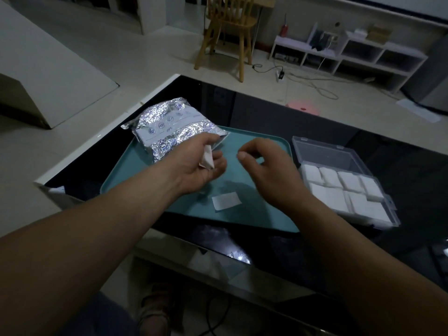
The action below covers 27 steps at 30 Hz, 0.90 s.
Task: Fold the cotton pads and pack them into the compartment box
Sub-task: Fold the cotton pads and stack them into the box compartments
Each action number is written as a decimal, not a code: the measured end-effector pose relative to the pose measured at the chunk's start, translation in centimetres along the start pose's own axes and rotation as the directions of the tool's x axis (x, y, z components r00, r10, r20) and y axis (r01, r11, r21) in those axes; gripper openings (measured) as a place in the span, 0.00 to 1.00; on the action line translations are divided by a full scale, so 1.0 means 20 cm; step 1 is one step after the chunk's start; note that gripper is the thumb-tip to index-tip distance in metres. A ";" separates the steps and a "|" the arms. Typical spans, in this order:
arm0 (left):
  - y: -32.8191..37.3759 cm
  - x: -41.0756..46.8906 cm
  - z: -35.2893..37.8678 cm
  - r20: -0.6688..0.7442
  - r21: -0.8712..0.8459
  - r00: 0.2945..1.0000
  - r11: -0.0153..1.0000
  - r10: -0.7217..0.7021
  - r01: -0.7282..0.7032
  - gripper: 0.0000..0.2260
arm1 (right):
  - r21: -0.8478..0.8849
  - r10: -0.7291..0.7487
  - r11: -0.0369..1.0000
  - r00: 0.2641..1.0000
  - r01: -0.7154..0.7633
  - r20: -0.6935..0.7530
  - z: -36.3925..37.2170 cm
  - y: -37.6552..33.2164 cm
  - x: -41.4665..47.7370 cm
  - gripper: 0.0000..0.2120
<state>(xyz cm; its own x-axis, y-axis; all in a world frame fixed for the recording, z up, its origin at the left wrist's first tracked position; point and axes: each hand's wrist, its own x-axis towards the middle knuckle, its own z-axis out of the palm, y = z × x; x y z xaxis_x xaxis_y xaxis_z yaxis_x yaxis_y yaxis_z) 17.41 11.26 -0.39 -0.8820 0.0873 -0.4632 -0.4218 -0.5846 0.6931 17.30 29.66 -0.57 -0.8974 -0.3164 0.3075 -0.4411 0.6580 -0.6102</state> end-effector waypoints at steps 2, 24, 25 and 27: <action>0.04 0.00 -0.01 -0.027 0.014 1.000 1.000 0.005 -0.005 0.04 | -0.106 0.085 0.992 0.980 -0.067 0.178 -0.01 0.02 0.01 0.05; -0.11 0.03 0.00 0.032 0.298 0.992 0.947 0.118 -0.122 0.08 | 0.399 0.436 0.735 0.832 -0.549 0.342 -0.03 0.08 -0.01 0.07; -0.13 0.02 0.02 0.064 0.289 0.993 0.951 0.100 -0.114 0.10 | 0.518 0.458 0.622 0.810 -0.586 0.367 -0.06 0.06 -0.01 0.07; -0.15 -0.01 0.06 0.130 0.282 0.989 0.954 0.071 -0.106 0.11 | 0.586 0.463 0.528 0.787 -0.614 0.407 -0.08 0.05 -0.02 0.06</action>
<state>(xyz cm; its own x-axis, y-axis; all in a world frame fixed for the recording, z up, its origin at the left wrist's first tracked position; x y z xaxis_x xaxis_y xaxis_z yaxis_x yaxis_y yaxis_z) 18.58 14.02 -1.79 -0.9296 0.1492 -0.3371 -0.3683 -0.3390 0.8657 17.26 31.50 -0.16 -0.9144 -0.2227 -0.3379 0.3127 0.1414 -0.9393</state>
